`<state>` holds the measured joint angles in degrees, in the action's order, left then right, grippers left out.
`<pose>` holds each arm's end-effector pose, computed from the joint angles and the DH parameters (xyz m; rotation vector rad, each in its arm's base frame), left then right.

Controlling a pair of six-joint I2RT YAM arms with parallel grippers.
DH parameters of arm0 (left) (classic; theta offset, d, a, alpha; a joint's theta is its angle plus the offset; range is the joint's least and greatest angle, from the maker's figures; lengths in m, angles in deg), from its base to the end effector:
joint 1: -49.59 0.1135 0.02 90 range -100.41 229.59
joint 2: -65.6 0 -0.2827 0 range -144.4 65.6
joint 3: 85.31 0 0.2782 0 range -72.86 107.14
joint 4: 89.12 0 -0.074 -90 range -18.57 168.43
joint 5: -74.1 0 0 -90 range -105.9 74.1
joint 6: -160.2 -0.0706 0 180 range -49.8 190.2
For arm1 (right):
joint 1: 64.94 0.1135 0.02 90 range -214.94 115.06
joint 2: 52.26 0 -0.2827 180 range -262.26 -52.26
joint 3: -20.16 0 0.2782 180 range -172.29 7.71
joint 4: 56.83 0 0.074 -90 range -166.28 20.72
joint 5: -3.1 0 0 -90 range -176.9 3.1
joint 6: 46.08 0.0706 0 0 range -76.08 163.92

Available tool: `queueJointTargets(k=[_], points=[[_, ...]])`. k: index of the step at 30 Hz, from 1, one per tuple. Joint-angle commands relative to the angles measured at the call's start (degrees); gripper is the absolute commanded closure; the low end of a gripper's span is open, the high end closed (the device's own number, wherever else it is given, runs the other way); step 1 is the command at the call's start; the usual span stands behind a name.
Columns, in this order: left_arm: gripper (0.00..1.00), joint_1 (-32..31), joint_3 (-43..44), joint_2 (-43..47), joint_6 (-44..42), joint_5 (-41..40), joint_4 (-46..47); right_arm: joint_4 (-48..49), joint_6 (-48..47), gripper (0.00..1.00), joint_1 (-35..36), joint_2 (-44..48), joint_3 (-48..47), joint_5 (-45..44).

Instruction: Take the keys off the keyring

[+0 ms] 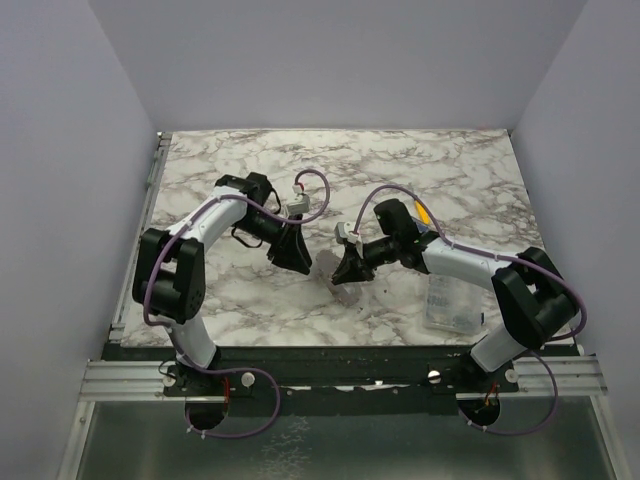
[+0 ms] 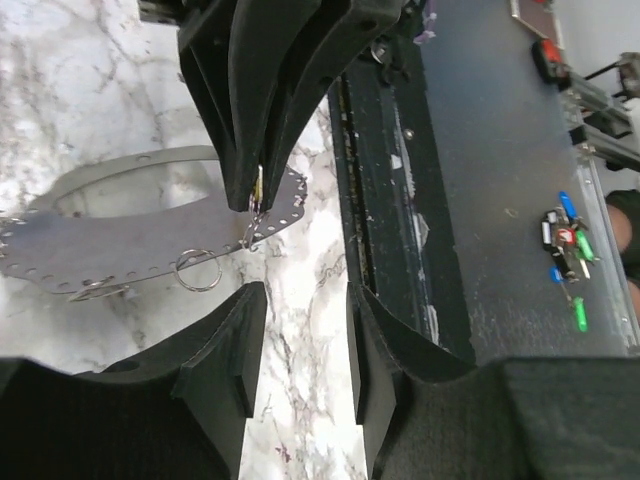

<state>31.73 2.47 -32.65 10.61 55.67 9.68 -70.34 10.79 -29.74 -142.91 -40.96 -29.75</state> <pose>0.2948 -0.1654 0.2464 1.4020 1.7865 -1.5413 0.2496 0.2487 0.1824 -1.5863 1.4548 1.1571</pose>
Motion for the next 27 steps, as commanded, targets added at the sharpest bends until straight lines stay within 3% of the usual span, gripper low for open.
queueJointTargets(k=[1,3,5,6,7,9,10,12,14,16,19,22,27], points=[[0.57,-0.13,0.39,-4.51,-12.95,5.94,-8.62,1.17,0.17,0.99,0.31,0.50,-0.36,0.78],[0.56,0.34,0.71,-4.70,-9.10,5.14,-6.85,1.17,0.11,0.99,0.29,0.48,-0.55,0.51],[0.55,1.51,2.00,-4.66,0.45,3.95,-2.43,1.15,-0.01,0.99,0.29,0.48,-0.48,0.35],[0.48,3.01,2.22,-2.58,19.21,2.09,6.33,1.16,-0.01,0.99,0.23,0.52,-0.54,0.19],[0.45,3.01,1.67,-1.24,25.17,0.04,9.21,1.15,-0.01,0.99,0.30,0.65,-0.50,0.09],[0.41,2.85,-2.46,3.53,44.68,-9.36,24.31,1.15,0.00,0.99,0.28,0.73,-0.42,0.03],[0.38,2.78,-4.77,7.15,49.94,-14.97,31.15,1.15,-0.12,0.99,0.27,0.80,-0.45,-0.08],[0.30,1.96,-7.74,13.36,49.89,-20.43,35.68,1.15,-0.39,0.99,0.30,0.95,-0.30,-0.04],[0.21,0.70,-9.27,16.73,47.27,-20.48,36.57,1.15,-0.59,0.99,0.31,1.07,-0.29,-0.05],[0.19,-1.76,-9.58,17.48,46.78,-22.33,37.92,1.15,-0.65,0.99,0.25,1.09,-0.35,-0.16],[0.23,-6.11,-10.08,18.57,44.34,-29.11,40.40,1.15,-0.18,0.99,0.25,1.01,-0.68,0.02],[0.31,-7.71,-18.07,21.84,47.00,-25.00,50.51,1.15,0.29,0.99,0.29,1.61,-0.39,0.19],[0.41,-8.67,-23.71,21.44,41.89,-18.91,54.48,1.15,0.01,0.99,0.23,2.48,-0.12,0.03]])
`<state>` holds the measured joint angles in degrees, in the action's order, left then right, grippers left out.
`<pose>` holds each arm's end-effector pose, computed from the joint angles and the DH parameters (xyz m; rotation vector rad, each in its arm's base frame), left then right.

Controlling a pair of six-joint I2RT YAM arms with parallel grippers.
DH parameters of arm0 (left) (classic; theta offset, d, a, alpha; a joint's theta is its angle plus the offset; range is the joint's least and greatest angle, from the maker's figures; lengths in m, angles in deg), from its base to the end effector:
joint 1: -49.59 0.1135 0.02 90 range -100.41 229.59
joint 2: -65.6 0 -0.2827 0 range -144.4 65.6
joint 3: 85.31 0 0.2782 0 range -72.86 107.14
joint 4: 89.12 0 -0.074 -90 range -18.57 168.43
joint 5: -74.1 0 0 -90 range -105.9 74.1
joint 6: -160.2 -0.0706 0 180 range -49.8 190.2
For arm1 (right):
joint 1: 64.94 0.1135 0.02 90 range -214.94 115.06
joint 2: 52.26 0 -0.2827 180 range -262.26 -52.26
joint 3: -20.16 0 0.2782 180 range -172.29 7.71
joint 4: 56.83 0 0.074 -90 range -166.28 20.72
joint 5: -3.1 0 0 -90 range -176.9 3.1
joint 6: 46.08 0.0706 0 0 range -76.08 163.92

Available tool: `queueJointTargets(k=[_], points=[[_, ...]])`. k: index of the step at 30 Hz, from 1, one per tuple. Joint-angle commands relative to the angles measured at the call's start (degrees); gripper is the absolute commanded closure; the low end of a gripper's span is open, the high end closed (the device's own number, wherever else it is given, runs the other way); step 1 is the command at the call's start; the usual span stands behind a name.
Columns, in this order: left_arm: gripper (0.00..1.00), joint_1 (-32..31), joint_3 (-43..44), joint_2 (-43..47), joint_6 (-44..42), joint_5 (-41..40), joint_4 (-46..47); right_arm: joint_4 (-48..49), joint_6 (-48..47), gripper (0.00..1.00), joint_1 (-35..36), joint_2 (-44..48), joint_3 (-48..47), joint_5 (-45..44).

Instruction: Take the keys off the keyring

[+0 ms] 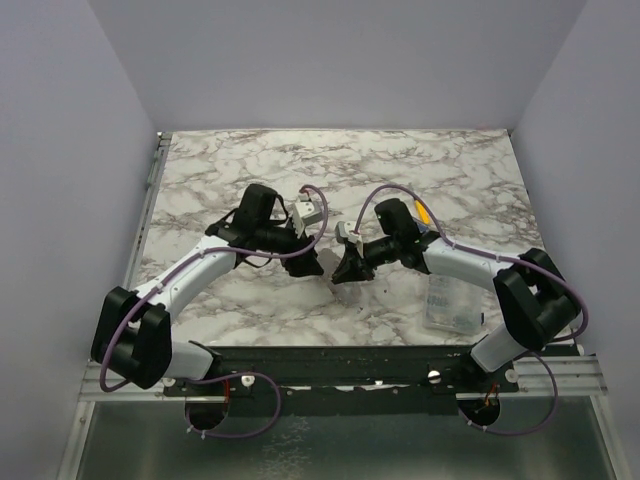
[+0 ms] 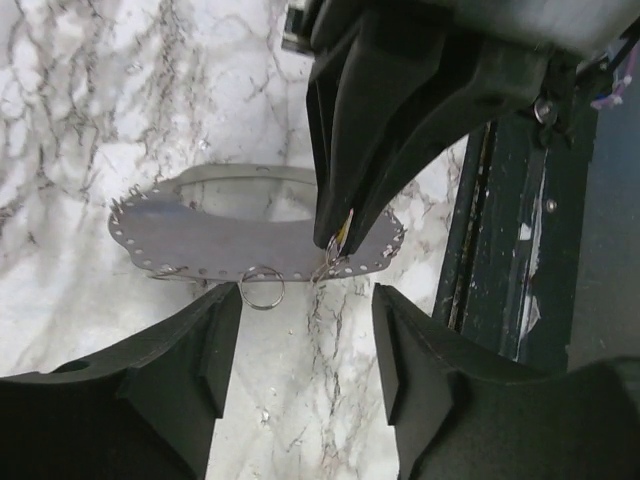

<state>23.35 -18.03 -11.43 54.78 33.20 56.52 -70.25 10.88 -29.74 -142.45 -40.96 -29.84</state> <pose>0.2608 -0.1880 0.2582 1.1825 1.9092 -1.0907 0.2494 0.2484 0.1851 -1.5843 1.4479 1.1519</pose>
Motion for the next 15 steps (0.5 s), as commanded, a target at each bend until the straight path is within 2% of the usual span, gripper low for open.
queueJointTargets(k=[1,7,15], points=[[0.42,-0.30,-3.65,0.23,-3.09,4.40,8.27,1.06,-0.22,0.99,0.22,2.10,-0.12,0.28],[0.48,-1.47,-5.24,-0.77,-7.05,7.31,9.15,1.06,-0.88,0.99,0.30,2.43,0.06,0.73],[0.53,-1.78,-7.27,-2.55,-17.32,9.19,9.18,-0.90,-1.92,0.99,0.31,2.74,0.36,1.19]])
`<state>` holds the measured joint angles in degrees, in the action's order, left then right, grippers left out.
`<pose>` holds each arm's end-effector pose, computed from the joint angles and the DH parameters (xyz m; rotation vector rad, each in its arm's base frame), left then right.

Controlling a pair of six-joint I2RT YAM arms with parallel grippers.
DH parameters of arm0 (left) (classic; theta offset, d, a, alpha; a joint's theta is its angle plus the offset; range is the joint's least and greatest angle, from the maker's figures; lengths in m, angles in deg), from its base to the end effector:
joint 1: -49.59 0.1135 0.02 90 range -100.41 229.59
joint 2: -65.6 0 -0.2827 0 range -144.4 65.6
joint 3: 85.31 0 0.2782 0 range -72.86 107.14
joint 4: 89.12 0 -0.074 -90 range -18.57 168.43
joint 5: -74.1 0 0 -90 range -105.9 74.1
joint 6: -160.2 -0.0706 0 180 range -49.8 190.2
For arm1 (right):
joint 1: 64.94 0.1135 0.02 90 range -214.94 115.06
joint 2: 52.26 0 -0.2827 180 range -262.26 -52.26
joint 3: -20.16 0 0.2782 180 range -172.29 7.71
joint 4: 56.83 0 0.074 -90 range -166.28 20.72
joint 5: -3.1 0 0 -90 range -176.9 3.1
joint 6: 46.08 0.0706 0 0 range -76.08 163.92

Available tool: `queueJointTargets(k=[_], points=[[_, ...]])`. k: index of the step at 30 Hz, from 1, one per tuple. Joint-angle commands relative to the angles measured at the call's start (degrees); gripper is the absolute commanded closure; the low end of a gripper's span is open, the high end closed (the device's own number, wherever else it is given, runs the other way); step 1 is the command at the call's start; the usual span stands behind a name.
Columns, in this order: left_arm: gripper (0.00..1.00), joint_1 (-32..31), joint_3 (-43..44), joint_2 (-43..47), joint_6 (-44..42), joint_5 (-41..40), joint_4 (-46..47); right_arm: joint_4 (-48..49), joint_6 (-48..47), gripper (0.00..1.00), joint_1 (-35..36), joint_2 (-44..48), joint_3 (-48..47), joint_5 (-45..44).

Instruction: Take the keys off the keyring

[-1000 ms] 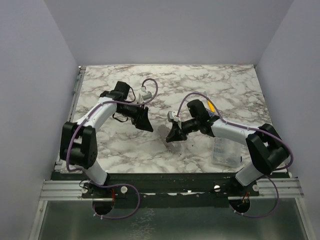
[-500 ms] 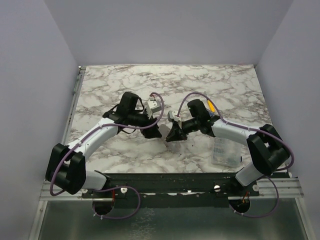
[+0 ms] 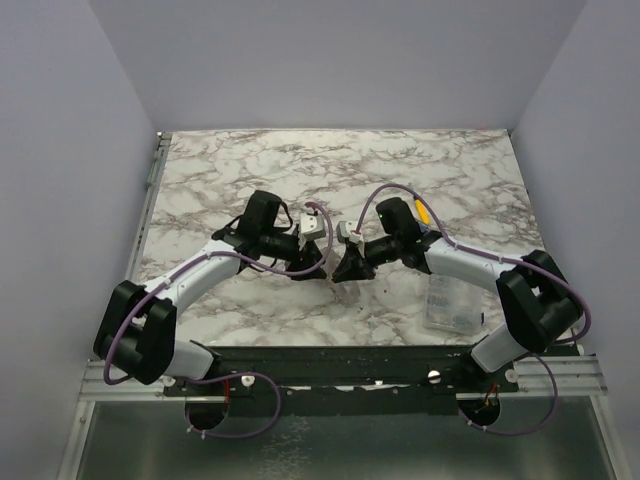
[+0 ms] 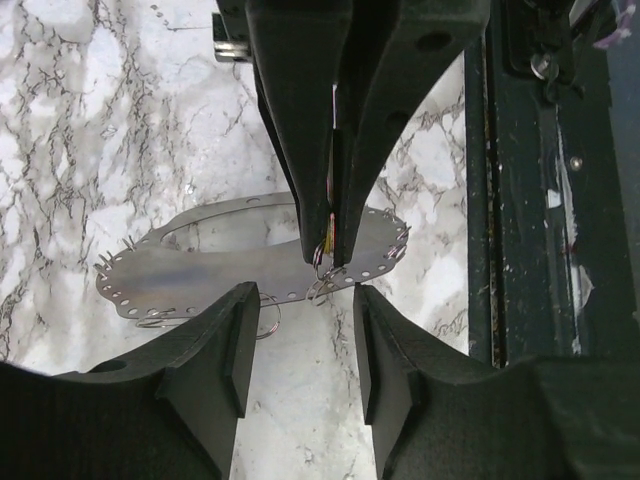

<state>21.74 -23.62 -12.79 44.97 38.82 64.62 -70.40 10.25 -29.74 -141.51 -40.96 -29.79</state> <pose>0.2503 -0.1974 0.2323 1.3710 1.6791 -1.1151 0.2482 0.2476 0.1903 -1.5891 1.4234 1.1402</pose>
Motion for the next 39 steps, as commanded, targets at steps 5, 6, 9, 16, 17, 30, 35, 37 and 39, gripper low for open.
queueJointTargets(k=[5,6,9,16,17,30,35,37,39], points=[[0.56,-0.29,-2.81,-1.40,-10.65,5.45,1.04,-1.12,-1.92,0.99,0.28,1.98,0.57,1.17],[0.57,-0.23,-2.95,-1.53,-11.24,5.69,0.90,-1.20,-1.97,0.99,0.28,1.98,0.53,1.17],[0.60,-0.29,-2.81,-2.11,-12.73,6.16,0.74,-1.33,-2.01,0.99,0.29,2.06,0.41,1.49],[0.62,-1.74,-2.55,-3.31,-14.45,5.45,0.60,-1.51,-2.10,0.99,0.27,2.24,0.45,1.76],[0.62,-1.88,-2.42,-3.48,-14.80,5.21,0.56,-1.59,-2.10,0.99,0.30,2.29,0.48,1.74],[0.85,-3.60,-1.34,-4.52,-13.54,3.65,0.40,-1.71,-1.80,0.99,0.30,2.19,0.27,1.98],[1.00,-1.09,-2.65,-3.45,-8.08,3.27,2.46,-1.78,-1.66,0.99,-0.58,3.01,1.11,1.17],[1.00,1.26,-4.38,-2.31,-1.80,4.38,7.78,-2.26,-2.19,0.99,-1.87,2.85,1.58,1.43],[1.00,2.72,-5.72,-1.48,4.33,5.07,12.82,-3.74,-4.09,0.99,-2.42,2.26,1.81,1.26]])
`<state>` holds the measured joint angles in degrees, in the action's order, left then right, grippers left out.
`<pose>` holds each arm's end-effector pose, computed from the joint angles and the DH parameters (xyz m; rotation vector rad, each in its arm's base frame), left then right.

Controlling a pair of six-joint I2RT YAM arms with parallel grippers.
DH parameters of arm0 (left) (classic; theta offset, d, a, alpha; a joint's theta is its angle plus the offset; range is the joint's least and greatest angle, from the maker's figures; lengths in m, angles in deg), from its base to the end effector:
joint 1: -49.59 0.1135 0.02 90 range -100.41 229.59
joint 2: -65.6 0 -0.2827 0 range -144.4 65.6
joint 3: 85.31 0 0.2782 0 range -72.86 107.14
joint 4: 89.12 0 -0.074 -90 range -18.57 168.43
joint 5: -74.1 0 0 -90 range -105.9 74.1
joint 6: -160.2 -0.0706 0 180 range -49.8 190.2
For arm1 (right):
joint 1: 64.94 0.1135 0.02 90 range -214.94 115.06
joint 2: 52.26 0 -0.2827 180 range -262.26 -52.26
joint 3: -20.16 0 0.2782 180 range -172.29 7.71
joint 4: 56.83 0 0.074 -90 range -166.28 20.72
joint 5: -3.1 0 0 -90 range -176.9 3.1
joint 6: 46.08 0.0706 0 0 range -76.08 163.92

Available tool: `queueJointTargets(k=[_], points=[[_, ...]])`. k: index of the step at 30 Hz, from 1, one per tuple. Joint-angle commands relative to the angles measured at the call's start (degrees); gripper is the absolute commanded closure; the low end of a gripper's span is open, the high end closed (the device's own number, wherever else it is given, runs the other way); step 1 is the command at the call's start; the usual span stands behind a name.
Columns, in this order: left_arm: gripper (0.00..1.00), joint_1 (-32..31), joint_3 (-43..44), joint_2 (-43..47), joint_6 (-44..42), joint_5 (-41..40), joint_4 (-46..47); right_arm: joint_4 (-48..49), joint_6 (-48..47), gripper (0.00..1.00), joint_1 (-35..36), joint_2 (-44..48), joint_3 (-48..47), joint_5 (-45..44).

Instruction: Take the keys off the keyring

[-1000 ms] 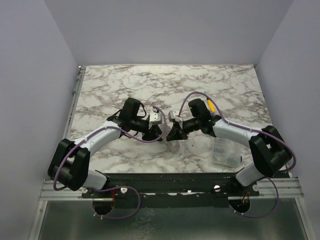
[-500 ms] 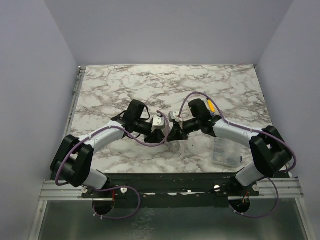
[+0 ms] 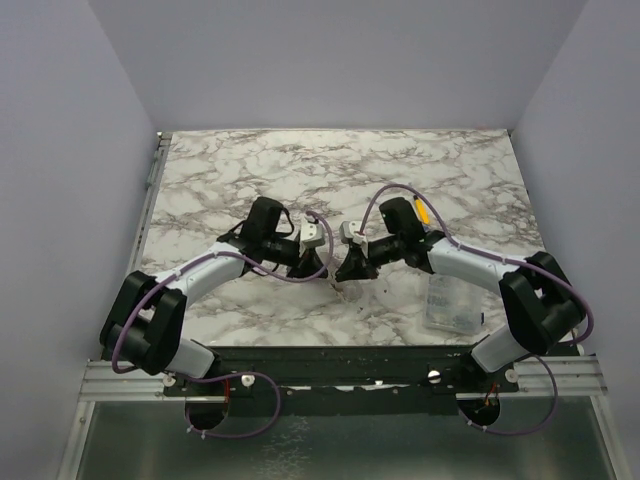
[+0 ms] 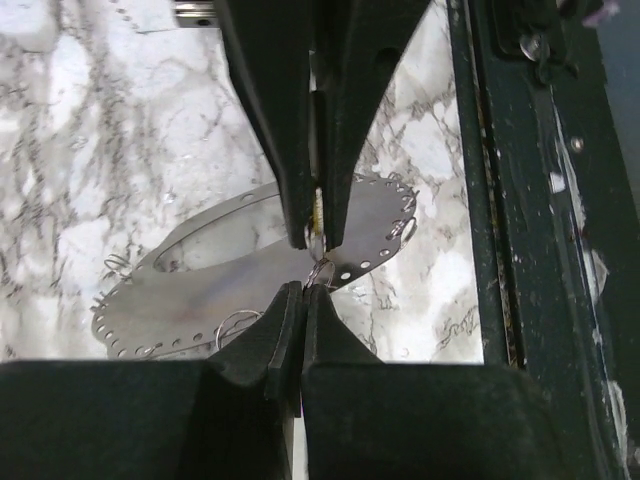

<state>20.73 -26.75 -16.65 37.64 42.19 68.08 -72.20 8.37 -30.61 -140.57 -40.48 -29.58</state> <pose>0.2454 -0.2037 0.2011 1.4831 1.5791 -1.1467 0.2473 0.2408 0.1904 -1.5964 1.4226 1.1274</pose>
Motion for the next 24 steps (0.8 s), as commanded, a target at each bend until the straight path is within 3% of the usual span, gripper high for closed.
queueJointTargets(k=[1,5,7,15,24], points=[[1.00,3.94,-3.19,2.63,14.33,1.86,11.72,-2.71,-3.26,0.99,-1.59,1.08,1.41,0.58],[1.00,4.92,-7.20,2.43,32.61,1.94,29.52,-3.05,-3.78,0.99,-1.06,-0.80,1.82,1.56],[1.00,5.16,-8.22,1.72,37.76,1.63,35.61,-4.19,-4.64,0.99,-0.25,-1.94,1.38,1.69],[1.00,5.94,-12.43,-0.07,48.88,-0.62,48.03,-3.88,-5.63,0.99,1.17,-0.68,1.94,0.72],[1.00,6.70,-13.27,0.33,49.13,-1.52,49.59,-1.39,-1.99,0.99,0.82,0.44,0.99,-1.13]])
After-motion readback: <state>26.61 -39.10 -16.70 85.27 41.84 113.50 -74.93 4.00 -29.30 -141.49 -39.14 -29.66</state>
